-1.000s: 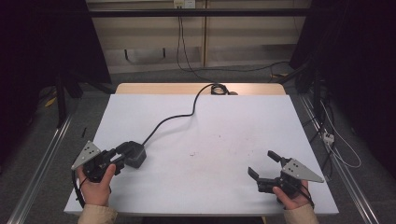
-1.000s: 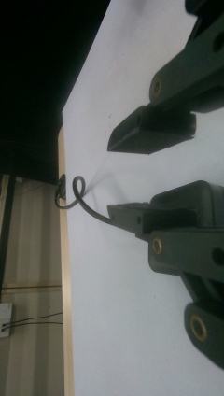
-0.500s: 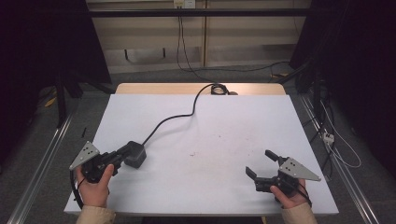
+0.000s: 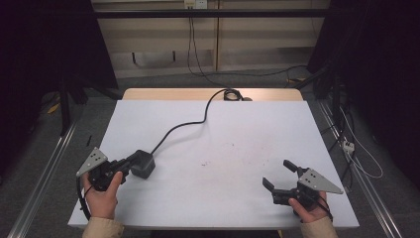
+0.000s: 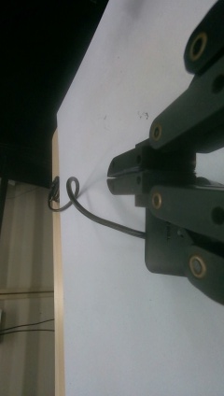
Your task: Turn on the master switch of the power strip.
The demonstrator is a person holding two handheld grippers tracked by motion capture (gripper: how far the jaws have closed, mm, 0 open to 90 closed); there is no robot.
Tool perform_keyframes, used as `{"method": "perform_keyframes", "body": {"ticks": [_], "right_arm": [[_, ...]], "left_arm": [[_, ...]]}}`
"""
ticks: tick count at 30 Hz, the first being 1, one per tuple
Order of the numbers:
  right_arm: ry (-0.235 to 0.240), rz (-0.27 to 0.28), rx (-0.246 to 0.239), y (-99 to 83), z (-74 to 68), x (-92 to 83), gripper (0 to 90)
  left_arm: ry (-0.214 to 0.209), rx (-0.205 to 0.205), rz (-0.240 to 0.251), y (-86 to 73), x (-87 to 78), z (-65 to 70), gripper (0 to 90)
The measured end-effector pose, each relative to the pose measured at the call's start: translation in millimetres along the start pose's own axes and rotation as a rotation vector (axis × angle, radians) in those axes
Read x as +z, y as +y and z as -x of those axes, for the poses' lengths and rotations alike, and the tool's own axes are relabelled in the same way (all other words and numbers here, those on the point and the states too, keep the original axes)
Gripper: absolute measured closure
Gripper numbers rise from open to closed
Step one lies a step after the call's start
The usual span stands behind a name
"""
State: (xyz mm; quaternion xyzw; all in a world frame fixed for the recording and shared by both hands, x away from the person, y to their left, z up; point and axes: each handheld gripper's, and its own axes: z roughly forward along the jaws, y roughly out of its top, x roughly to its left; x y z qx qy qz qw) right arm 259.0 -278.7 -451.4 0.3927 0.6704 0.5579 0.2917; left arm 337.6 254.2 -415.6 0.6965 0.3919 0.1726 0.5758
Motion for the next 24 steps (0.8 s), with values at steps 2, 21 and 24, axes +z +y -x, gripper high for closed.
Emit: {"method": "perform_keyframes", "body": {"ticks": [2, 21, 24], "right_arm": [[0.0, -0.001, 0.0, -0.1, 0.0, -0.2, 3.6], [-0.008, 0.001, -0.002, -0.3, 1.0, -1.8, 3.6], [-0.007, 0.003, 0.001, -0.1, 1.1, -1.4, 3.6]], "left_arm": [[0.01, -0.006, -0.001, -0.4, 0.5, -0.9, 90.0], [0.02, 0.0, -0.037, -2.4, 4.3, -5.7, 90.0], [0.022, -0.003, -0.041, -2.7, 4.1, -5.7, 90.0]]}}
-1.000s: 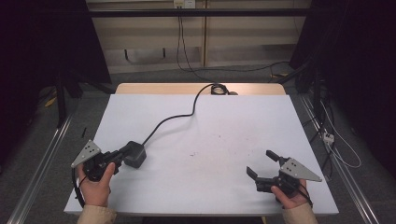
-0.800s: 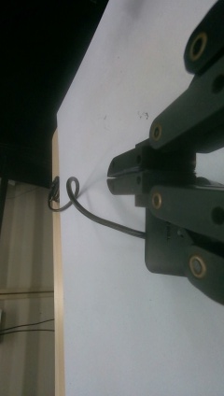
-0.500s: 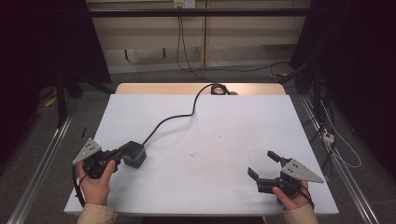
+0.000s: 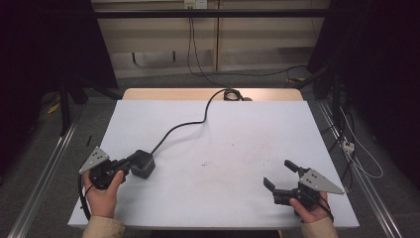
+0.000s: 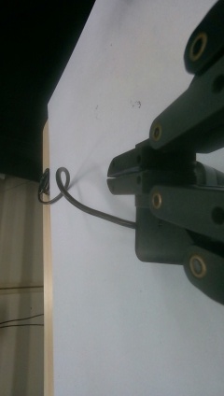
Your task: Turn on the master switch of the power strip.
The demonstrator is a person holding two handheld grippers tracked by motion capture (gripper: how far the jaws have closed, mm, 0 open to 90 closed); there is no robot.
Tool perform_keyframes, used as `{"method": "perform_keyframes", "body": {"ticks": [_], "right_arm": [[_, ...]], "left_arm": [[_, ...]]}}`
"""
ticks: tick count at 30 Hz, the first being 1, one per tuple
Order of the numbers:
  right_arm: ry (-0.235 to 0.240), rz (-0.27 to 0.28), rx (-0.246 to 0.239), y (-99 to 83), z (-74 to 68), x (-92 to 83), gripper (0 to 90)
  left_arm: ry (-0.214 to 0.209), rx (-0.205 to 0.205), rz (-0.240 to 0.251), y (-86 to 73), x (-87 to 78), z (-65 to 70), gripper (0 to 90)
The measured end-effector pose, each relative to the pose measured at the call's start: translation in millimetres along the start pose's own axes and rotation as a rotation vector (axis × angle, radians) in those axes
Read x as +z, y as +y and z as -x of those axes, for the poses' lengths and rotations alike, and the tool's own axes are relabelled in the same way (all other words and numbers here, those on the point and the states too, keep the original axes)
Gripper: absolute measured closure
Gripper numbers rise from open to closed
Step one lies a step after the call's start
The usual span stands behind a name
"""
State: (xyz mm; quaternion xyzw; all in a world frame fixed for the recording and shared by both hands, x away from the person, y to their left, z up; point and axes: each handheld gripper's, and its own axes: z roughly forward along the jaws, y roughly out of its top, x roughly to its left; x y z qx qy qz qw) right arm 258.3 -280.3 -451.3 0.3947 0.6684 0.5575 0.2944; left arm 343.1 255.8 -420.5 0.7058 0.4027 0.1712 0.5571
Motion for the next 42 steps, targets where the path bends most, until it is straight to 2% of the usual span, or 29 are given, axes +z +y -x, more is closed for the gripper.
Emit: {"method": "perform_keyframes", "body": {"ticks": [14, 42], "right_arm": [[0.0, -0.005, -0.004, -0.5, 0.2, -1.3, 3.6], [-0.002, -0.003, -0.01, -0.3, -0.1, -2.0, 3.6]], "left_arm": [[-0.001, -0.011, -0.016, -0.8, 1.0, -0.9, 90.0], [0.039, -0.004, -0.063, -4.1, 0.6, -4.9, 90.0]]}}
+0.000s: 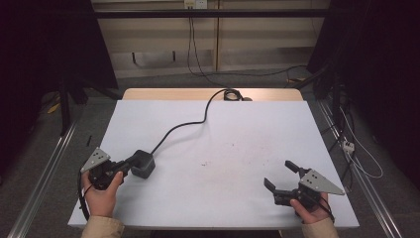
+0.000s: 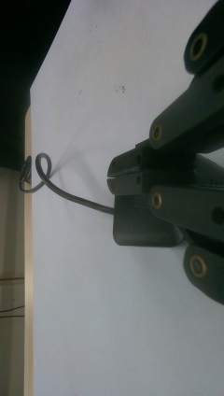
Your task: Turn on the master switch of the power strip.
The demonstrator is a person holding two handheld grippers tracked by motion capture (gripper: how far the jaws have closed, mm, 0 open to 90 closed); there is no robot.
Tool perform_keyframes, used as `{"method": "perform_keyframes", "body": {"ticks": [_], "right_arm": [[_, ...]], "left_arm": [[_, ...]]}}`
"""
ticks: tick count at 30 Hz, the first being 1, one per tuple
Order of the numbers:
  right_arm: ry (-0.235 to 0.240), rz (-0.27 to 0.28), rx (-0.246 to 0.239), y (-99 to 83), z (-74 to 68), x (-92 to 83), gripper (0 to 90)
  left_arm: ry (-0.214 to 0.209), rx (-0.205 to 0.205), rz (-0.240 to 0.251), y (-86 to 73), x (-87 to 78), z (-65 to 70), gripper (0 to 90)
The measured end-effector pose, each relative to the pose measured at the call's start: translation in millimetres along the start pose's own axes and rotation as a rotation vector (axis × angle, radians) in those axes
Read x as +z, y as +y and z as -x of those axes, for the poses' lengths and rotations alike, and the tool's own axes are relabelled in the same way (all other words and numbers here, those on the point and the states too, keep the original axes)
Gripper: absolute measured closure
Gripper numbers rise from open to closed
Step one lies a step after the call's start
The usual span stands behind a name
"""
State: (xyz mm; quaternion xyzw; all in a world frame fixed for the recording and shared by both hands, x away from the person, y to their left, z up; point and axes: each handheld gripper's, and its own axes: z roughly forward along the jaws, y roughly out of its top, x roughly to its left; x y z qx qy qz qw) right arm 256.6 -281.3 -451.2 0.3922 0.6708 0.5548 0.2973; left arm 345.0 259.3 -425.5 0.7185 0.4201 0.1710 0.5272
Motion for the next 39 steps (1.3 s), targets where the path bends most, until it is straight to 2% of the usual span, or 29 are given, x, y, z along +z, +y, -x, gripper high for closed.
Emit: {"method": "perform_keyframes", "body": {"ticks": [15, 29, 39], "right_arm": [[0.001, 0.001, 0.0, 0.1, 0.0, -0.2, 3.6], [0.0, -0.002, 0.0, 0.0, 0.1, -0.2, 3.6], [0.0, 0.0, -0.002, 0.2, 0.0, -0.4, 3.7]], "left_arm": [[0.023, 0.003, -0.006, -0.8, 1.0, -1.2, 90.0], [0.027, 0.018, -0.02, -1.4, 3.3, -1.1, 90.0], [0.029, 0.013, -0.022, -3.0, 2.6, -1.7, 90.0]]}}
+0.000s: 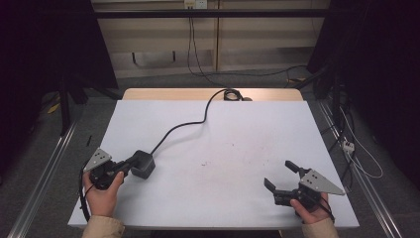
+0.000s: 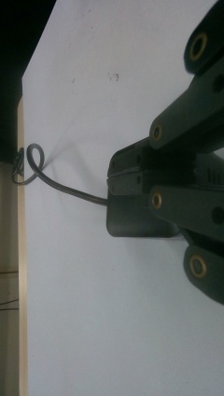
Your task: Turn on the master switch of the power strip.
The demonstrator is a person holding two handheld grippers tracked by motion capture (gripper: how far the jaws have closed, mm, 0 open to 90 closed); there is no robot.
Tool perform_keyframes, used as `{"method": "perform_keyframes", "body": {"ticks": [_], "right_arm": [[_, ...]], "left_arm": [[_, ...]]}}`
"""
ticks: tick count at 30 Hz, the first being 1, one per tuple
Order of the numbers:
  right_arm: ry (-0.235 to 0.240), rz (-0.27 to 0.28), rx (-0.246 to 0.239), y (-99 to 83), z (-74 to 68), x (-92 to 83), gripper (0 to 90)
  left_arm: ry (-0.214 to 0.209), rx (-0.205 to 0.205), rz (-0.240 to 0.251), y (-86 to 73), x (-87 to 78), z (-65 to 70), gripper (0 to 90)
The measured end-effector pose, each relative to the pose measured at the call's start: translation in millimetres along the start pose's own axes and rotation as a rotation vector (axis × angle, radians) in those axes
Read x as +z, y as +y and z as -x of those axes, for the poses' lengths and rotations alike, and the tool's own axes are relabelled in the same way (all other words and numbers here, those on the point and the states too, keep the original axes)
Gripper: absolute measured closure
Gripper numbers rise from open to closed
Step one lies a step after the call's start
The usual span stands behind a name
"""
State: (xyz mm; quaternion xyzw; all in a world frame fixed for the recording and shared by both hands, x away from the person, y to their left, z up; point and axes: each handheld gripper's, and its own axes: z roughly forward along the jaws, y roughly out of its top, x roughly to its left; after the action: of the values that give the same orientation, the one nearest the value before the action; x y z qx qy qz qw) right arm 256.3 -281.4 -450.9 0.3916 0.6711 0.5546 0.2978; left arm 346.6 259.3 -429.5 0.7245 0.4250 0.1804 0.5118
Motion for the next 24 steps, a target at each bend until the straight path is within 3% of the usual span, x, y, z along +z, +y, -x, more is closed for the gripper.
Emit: {"method": "perform_keyframes", "body": {"ticks": [24], "right_arm": [[-0.002, -0.003, 0.003, -0.4, 0.3, -0.5, 3.7]], "left_arm": [[0.023, 0.038, -0.014, -1.4, 0.0, 5.8, 90.0]]}}
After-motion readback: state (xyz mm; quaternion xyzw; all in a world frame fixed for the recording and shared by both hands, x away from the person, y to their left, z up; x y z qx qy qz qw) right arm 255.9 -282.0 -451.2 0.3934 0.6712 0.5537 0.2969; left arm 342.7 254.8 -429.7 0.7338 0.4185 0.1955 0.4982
